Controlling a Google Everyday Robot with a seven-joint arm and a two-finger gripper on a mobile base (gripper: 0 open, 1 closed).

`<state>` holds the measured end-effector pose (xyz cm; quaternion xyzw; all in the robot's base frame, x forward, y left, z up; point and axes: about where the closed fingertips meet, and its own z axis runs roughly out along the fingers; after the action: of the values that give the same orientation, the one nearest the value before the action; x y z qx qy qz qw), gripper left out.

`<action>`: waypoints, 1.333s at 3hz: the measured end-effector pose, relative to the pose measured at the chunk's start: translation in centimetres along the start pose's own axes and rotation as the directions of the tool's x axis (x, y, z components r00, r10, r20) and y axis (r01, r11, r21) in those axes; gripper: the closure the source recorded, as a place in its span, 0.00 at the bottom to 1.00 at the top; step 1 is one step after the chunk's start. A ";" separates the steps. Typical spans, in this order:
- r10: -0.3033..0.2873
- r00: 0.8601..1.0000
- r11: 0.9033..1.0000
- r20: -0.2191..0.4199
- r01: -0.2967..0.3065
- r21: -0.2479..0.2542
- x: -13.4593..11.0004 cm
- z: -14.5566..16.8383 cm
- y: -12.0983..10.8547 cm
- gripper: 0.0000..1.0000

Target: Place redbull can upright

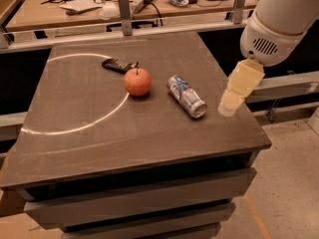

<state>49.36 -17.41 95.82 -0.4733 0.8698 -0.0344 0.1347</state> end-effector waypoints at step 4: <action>0.278 0.957 0.960 -0.086 -0.279 -0.002 -8.5 6.9 -1.6 0.00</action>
Offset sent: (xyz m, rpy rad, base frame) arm 0.0536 0.0421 -0.0285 0.0368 0.0944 -0.2211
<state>56.87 -10.74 91.16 -0.3453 0.9329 -0.0288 0.0979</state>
